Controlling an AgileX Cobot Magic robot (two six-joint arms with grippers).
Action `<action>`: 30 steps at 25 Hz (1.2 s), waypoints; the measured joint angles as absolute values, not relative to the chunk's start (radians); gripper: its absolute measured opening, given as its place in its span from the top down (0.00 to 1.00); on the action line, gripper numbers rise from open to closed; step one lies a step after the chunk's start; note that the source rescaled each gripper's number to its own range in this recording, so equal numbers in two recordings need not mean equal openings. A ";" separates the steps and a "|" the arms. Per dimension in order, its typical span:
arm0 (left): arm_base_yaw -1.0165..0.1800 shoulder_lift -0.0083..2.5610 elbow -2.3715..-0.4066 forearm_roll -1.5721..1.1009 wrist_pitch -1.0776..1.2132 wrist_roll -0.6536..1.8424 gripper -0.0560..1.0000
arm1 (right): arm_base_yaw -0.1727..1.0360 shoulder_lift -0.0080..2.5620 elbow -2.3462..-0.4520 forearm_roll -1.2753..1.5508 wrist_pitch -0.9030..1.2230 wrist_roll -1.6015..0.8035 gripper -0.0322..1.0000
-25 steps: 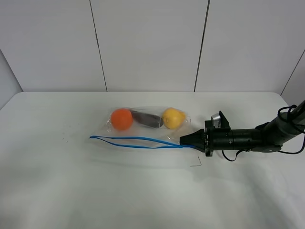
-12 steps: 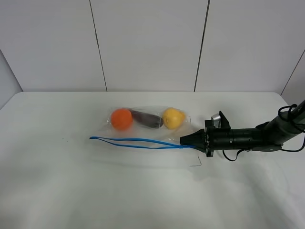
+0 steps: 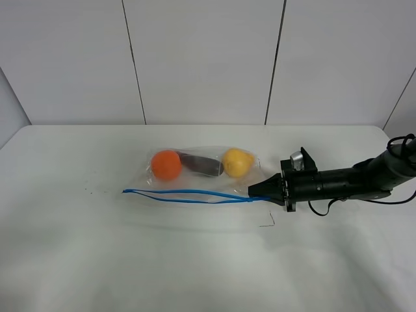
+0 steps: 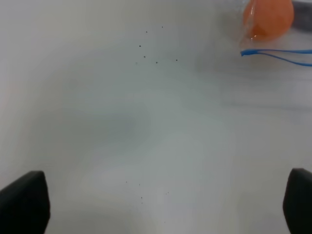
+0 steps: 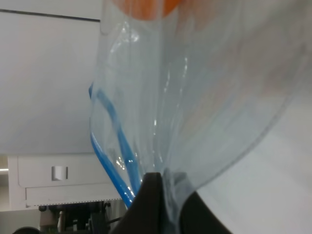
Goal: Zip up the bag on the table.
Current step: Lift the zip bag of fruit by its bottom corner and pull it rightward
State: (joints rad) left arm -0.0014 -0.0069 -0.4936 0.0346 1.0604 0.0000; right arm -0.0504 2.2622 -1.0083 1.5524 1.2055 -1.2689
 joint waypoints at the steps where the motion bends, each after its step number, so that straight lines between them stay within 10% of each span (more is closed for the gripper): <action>1: -0.001 -0.007 -0.494 0.035 1.060 0.000 0.00 | -0.050 2.260 -1.008 1.552 1.206 -1.267 0.97; 30: -0.001 -0.007 -0.495 0.035 1.057 0.000 0.00 | -0.050 2.162 -1.007 1.542 1.201 -1.213 0.97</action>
State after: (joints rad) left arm -0.0014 -0.0069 -0.4946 0.0346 1.0569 0.0000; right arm -0.0504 2.1620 -1.0072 1.5421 1.2007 -1.2133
